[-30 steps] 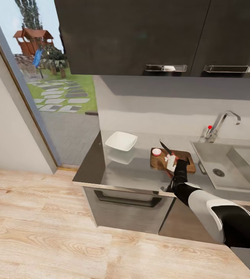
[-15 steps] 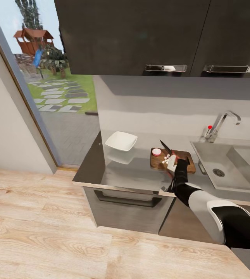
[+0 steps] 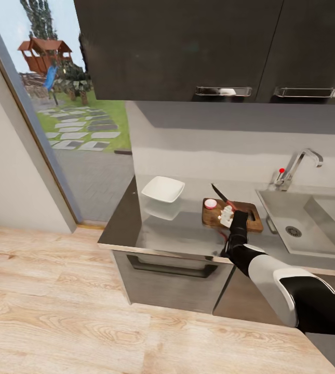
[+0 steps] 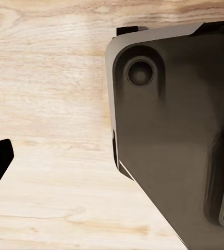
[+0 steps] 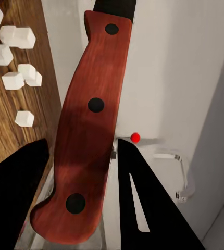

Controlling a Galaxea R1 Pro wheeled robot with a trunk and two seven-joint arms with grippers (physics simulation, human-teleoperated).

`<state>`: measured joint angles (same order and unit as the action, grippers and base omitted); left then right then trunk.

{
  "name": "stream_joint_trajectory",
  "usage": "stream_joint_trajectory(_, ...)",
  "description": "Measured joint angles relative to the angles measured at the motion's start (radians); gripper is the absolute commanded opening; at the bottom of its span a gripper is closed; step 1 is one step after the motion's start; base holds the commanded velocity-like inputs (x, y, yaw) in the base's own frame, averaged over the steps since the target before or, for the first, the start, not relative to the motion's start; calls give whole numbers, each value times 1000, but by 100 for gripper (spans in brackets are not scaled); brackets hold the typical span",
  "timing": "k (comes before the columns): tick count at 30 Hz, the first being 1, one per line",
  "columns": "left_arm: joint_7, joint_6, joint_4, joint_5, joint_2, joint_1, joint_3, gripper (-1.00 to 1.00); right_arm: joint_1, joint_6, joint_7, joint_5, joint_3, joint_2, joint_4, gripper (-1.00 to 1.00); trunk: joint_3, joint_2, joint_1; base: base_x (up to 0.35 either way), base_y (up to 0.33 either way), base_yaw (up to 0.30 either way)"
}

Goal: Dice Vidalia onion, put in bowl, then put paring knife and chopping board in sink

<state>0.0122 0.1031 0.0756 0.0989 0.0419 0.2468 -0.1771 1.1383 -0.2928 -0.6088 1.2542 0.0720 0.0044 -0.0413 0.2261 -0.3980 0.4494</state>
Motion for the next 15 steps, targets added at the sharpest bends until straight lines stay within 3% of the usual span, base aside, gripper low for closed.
stream_joint_trajectory(12, 0, 0, 0, 0, 1, 0, 0, 100, 0, 0, 5, -2, -1, 4, 15, -100, 0, 0, 0, 0, 30, 0)
stream_joint_trajectory(15, 0, 0, 0, 0, 2, 0, 0, 100, 0, 0, 46, -3, -2, 3, 17, -100, 0, 0, 0, 0, 0, 0)
